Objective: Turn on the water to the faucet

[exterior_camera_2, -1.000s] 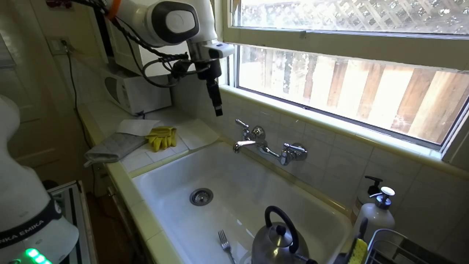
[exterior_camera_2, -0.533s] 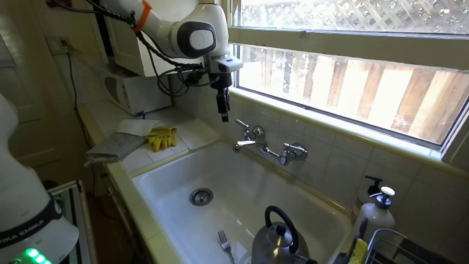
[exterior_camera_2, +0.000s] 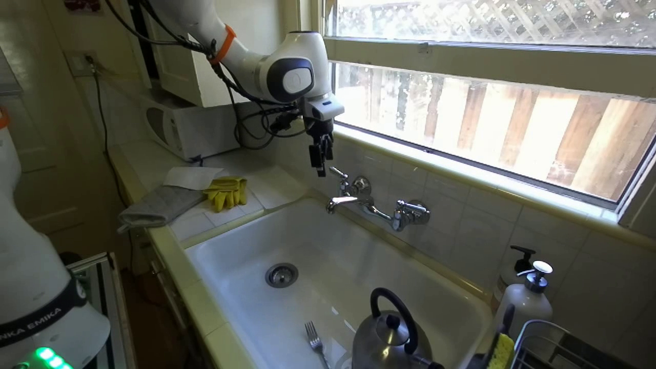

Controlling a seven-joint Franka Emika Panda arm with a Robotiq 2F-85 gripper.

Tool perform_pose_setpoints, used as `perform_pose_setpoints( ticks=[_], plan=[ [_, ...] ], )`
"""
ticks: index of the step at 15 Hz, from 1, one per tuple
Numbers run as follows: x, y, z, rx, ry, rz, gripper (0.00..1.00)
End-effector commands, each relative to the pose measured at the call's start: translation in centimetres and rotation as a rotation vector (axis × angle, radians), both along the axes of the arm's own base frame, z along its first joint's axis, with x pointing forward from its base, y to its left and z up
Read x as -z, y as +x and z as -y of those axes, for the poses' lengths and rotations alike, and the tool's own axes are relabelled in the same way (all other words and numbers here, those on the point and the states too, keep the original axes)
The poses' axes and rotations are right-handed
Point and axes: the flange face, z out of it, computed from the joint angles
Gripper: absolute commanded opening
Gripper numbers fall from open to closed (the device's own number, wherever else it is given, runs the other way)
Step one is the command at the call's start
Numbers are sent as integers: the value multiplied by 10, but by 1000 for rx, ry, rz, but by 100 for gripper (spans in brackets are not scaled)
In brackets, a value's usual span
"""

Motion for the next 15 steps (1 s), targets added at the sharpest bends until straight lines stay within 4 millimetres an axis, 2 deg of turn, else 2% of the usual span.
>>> perform_pose_setpoints(
  ticks=[1, 8, 15],
  plan=[
    [14, 19, -5, 45, 40, 48, 100],
    [33, 32, -6, 38, 51, 26, 100],
    [38, 30, 1, -52, 53, -40, 100]
  ],
)
